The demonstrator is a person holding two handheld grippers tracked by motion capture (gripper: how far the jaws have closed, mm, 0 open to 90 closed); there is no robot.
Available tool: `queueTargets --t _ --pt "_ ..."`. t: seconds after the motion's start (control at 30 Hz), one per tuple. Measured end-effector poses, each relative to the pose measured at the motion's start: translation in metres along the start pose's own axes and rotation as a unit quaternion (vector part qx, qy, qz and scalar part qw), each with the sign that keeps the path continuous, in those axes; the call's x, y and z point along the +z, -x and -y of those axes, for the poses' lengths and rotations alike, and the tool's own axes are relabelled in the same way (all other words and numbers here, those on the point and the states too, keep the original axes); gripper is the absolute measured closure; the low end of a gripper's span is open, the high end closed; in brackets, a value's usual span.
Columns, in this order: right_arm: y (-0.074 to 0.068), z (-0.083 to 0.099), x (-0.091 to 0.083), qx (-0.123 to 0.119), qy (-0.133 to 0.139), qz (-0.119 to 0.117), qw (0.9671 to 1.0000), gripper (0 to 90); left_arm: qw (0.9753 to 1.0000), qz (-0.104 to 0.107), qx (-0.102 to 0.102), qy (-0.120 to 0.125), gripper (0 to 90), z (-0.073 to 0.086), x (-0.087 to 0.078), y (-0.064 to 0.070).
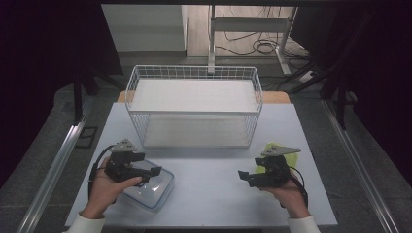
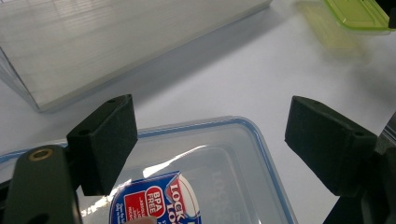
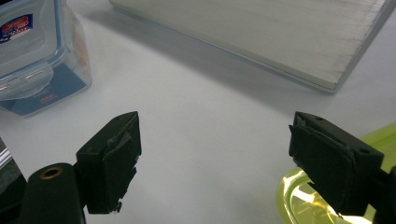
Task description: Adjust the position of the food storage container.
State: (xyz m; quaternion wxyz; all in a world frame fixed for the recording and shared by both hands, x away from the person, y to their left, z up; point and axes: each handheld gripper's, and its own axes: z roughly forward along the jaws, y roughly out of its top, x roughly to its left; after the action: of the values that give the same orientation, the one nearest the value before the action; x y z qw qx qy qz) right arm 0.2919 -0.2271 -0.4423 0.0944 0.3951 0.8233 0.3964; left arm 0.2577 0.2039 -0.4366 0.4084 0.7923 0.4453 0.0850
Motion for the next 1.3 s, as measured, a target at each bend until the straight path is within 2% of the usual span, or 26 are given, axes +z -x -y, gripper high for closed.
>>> queueTargets --t 0.13,0.27,0.43,0.5,0.6,0.63,0.67,0.73,0.8,0.83,0.87,0.97,1.07,1.13,1.17,1.2,1.23,1.3 --pt "0.004 0.005 -0.004 0.004 0.002 0.008 1.0 17.0 1.0 0.006 0.002 0.006 17.1 0.001 -0.005 0.0" --pt "0.007 0.008 -0.004 0.006 0.005 0.015 0.9999 17.2 0.9998 0.011 -0.003 0.017 23.6 0.0 -0.006 -0.003" --pt "0.006 0.009 -0.002 0.004 0.002 0.017 0.9999 17.4 0.9998 0.013 -0.004 0.013 27.4 0.0 -0.005 -0.006" --pt "0.006 0.01 0.0 0.003 -0.003 0.019 0.9998 17.4 0.9999 0.014 0.0 0.009 32.2 0.0 -0.006 -0.007" --pt "0.006 0.011 0.002 0.003 -0.005 0.02 0.9998 17.5 0.9998 0.016 0.003 0.008 44.1 0.0 -0.009 -0.007" --pt "0.005 0.011 0.003 0.002 -0.005 0.019 0.9998 17.6 0.9998 0.019 0.001 0.006 51.3 0.0 -0.012 -0.008" --pt "0.006 0.011 0.003 -0.001 -0.006 0.019 0.9998 17.6 0.9996 0.024 -0.013 0.01 60.6 0.001 -0.017 -0.009" --pt "0.005 0.01 0.004 -0.003 -0.007 0.017 0.9998 17.7 0.9995 0.026 -0.012 0.011 74.8 0.002 -0.021 -0.008" --pt "0.003 0.009 0.005 -0.005 -0.005 0.015 0.9999 17.8 0.9994 0.031 -0.008 0.007 83.9 0.003 -0.024 -0.007" --pt "0.003 0.009 0.005 -0.005 -0.005 0.015 0.9999 17.8 0.9994 0.034 -0.004 0.003 83.9 0.004 -0.025 -0.007" --pt "0.002 0.009 0.005 -0.007 -0.006 0.014 0.9999 17.8 0.9993 0.036 0.0 -0.006 87.6 0.007 -0.027 -0.007" --pt "0.002 0.009 0.007 -0.007 -0.008 0.014 0.9998 17.8 0.9992 0.039 -0.001 -0.007 88.8 0.01 -0.031 -0.008" --pt "0.002 0.011 0.008 -0.009 -0.011 0.017 0.9998 17.8 0.9983 0.056 0.007 -0.015 89.2 0.019 -0.04 -0.008" --pt "0.002 0.011 0.007 -0.005 -0.01 0.018 0.9998 17.9 0.9978 0.058 0.018 -0.029 89.4 0.027 -0.047 -0.007" --pt "0.003 0.01 0.007 -0.003 -0.009 0.018 0.9998 17.9 0.9975 0.059 0.02 -0.034 89.5 0.03 -0.049 -0.006" --pt "0.003 0.01 0.008 -0.003 -0.009 0.019 0.9998 18.0 0.9964 0.063 0.02 -0.053 89.6 0.039 -0.051 -0.007" --pt "0.003 0.01 0.008 -0.003 -0.009 0.019 0.9998 18.0 0.9964 0.063 0.02 -0.053 89.7 0.039 -0.051 -0.007" --pt "0.003 0.01 0.008 -0.003 -0.01 0.018 0.9998 18.0 0.9957 0.062 0.02 -0.066 89.7 0.048 -0.051 -0.008"
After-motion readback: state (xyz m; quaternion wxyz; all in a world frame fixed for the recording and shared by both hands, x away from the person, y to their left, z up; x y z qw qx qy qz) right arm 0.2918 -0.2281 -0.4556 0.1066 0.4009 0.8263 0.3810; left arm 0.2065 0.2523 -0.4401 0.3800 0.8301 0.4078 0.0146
